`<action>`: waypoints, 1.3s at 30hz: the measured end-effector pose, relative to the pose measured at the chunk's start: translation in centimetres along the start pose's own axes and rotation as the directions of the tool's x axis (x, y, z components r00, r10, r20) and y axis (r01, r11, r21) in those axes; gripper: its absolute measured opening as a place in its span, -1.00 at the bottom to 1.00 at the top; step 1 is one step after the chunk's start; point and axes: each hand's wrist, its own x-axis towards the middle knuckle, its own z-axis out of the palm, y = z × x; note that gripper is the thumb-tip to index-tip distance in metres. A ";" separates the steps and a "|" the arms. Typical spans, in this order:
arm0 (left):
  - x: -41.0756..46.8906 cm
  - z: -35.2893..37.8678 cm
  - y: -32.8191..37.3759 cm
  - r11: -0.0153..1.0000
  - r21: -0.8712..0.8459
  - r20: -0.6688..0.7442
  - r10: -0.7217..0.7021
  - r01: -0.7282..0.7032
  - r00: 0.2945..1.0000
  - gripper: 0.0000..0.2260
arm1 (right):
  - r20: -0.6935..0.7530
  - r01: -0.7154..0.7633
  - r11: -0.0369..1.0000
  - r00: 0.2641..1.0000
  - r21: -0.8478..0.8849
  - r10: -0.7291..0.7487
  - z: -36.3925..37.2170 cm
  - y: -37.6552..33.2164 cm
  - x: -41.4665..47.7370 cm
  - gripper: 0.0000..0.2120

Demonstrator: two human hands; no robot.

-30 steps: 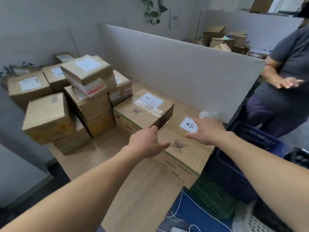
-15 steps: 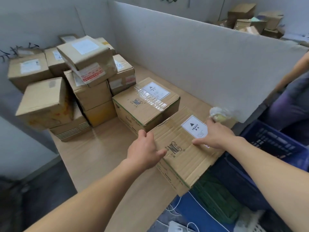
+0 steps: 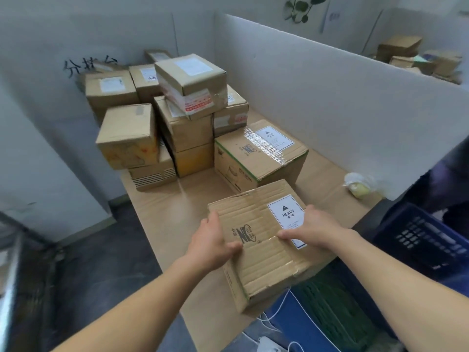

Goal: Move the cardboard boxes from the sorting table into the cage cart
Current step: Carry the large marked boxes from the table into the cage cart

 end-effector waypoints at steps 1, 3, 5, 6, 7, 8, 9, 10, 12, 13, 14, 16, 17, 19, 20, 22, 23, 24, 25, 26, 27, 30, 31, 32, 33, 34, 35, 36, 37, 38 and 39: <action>-0.9 -0.4 -1.4 0.997 -0.079 -0.011 -0.027 0.026 1.000 -0.30 | -0.009 0.006 1.000 1.000 -0.001 -0.006 0.8 -1.2 -0.8 -0.01; -3.0 -1.3 -4.2 0.976 -0.206 -0.024 -0.072 0.065 0.997 -0.43 | -0.022 0.018 1.000 1.000 0.004 -0.018 2.7 -3.5 -2.7 -0.02; -5.6 -2.1 -6.9 0.962 -0.251 0.010 -0.105 0.105 0.994 -0.71 | -0.031 0.023 0.999 0.999 0.035 -0.022 4.5 -5.9 -4.6 -0.08; -7.0 -2.6 -8.2 0.956 -0.262 0.031 -0.129 0.132 0.991 -0.76 | -0.037 0.023 0.998 0.999 0.052 -0.022 5.4 -7.2 -5.6 -0.11; -8.1 -3.0 -9.6 0.947 -0.281 0.039 -0.152 0.157 0.988 -0.76 | -0.041 0.027 0.997 0.999 0.065 -0.025 6.2 -8.5 -6.6 -0.14; -9.1 -3.8 -10.8 0.937 -0.296 0.039 -0.184 0.187 0.982 -0.69 | -0.046 0.035 0.997 0.998 0.075 -0.031 7.0 -9.8 -7.5 -0.18; -9.8 -4.5 -12.3 0.930 -0.296 0.032 -0.217 0.217 0.976 -0.55 | -0.046 0.050 0.995 0.998 0.084 -0.046 7.8 -11.2 -8.4 -0.21; -10.3 -5.3 -14.0 0.928 -0.286 0.024 -0.243 0.239 0.970 -0.42 | -0.041 0.069 0.993 0.997 0.091 -0.065 8.5 -12.7 -9.2 -0.25; -11.5 -7.8 -17.5 0.923 -0.276 -0.017 -0.283 0.268 0.959 -0.30 | -0.025 0.122 0.986 0.992 0.112 -0.120 9.9 -16.2 -10.9 -0.33; -12.3 -9.3 -18.6 0.922 -0.272 -0.042 -0.298 0.276 0.954 -0.28 | -0.016 0.147 0.981 0.989 0.124 -0.146 10.4 -17.9 -11.7 -0.38; -13.1 -10.8 -19.8 0.922 -0.258 -0.067 -0.316 0.290 0.946 -0.28 | -0.008 0.171 0.976 0.985 0.132 -0.172 10.7 -19.8 -12.4 -0.43; -15.2 -14.3 -22.0 0.918 -0.245 -0.131 -0.351 0.313 0.927 -0.35 | -0.005 0.233 0.963 0.972 0.135 -0.235 11.2 -23.9 -14.0 -0.48; -16.1 -15.9 -23.2 0.909 -0.253 -0.159 -0.376 0.330 0.913 -0.42 | -0.004 0.265 0.955 0.964 0.135 -0.267 11.2 -25.9 -14.7 -0.49; -17.9 -18.8 -25.5 0.890 -0.292 -0.222 -0.418 0.349 0.881 -0.54 | 0.000 0.335 0.933 0.941 0.131 -0.338 11.4 -30.1 -16.0 -0.53; -18.7 -20.2 -26.7 0.880 -0.315 -0.251 -0.439 0.356 0.862 -0.58 | 0.001 0.370 0.920 0.928 0.131 -0.373 11.5 -32.2 -16.5 -0.55; -20.6 -22.8 -28.5 0.857 -0.348 -0.298 -0.486 0.380 0.822 -0.58 | 0.006 0.436 0.891 0.898 0.128 -0.440 11.5 -36.1 -17.6 -0.59; -21.5 -23.9 -29.4 0.846 -0.366 -0.323 -0.506 0.387 0.800 -0.55 | 0.006 0.470 0.874 0.880 0.121 -0.474 11.6 -38.1 -18.1 -0.61; -22.4 -25.0 -30.2 0.834 -0.387 -0.349 -0.528 0.394 0.774 -0.51 | 0.006 0.506 0.855 0.860 0.112 -0.509 11.6 -39.9 -18.6 -0.62; -23.3 -26.0 -30.9 0.822 -0.406 -0.376 -0.549 0.399 0.747 -0.49 | 0.009 0.540 0.836 0.840 0.103 -0.543 11.6 -41.7 -19.1 -0.62; -24.2 -27.0 -31.4 0.812 -0.424 -0.402 -0.566 0.401 0.720 -0.50 | 0.016 0.570 0.816 0.818 0.099 -0.574 11.6 -43.5 -19.6 -0.59; -25.1 -28.0 -31.8 0.807 -0.435 -0.428 -0.576 0.400 0.696 -0.56 | 0.026 0.602 0.792 0.794 0.097 -0.607 11.6 -45.2 -20.1 -0.56; -27.3 -30.4 -32.6 0.774 -0.481 -0.473 -0.625 0.412 0.621 -0.60 | 0.064 0.697 0.712 0.709 0.089 -0.702 11.4 -49.8 -21.3 -0.55; -27.9 -31.1 -32.8 0.758 -0.501 -0.483 -0.645 0.417 0.593 -0.59 | 0.084 0.726 0.682 0.677 0.086 -0.731 11.4 -51.3 -21.6 -0.58; -28.6 -31.7 -33.1 0.744 -0.521 -0.494 -0.662 0.418 0.564 -0.58 | 0.101 0.755 0.651 0.643 0.081 -0.759 11.3 -52.7 -22.0 -0.61; -29.1 -32.2 -33.4 0.731 -0.536 -0.503 -0.678 0.422 0.536 -0.58 | 0.115 0.784 0.617 0.608 0.074 -0.786 11.3 -54.1 -22.3 -0.63; -29.6 -32.6 -33.8 0.714 -0.556 -0.508 -0.697 0.425 0.506 -0.58 | 0.128 0.808 0.585 0.574 0.072 -0.809 11.3 -55.4 -22.6 -0.65; -30.1 -32.8 -34.2 0.701 -0.573 -0.515 -0.711 0.425 0.479 -0.60 | 0.140 0.826 0.558 0.545 0.081 -0.827 11.5 -56.7 -22.9 -0.65; -30.7 -33.0 -34.6 0.690 -0.587 -0.522 -0.722 0.423 0.454 -0.64 | 0.148 0.839 0.536 0.520 0.094 -0.841 11.8 -57.9 -23.2 -0.64; -31.3 -33.2 -34.8 0.680 -0.602 -0.528 -0.733 0.419 0.429 -0.65 | 0.156 0.851 0.515 0.498 0.104 -0.853 12.2 -59.1 -23.4 -0.62; -31.8 -33.3 -35.2 0.667 -0.623 -0.531 -0.744 0.409 0.405 -0.66 | 0.167 0.863 0.493 0.473 0.110 -0.865 12.6 -60.2 -23.8 -0.61; -32.4 -33.3 -35.8 0.653 -0.643 -0.530 -0.756 0.400 0.383 -0.67 | 0.184 0.876 0.469 0.445 0.110 -0.876 13.1 -61.4 -24.1 -0.61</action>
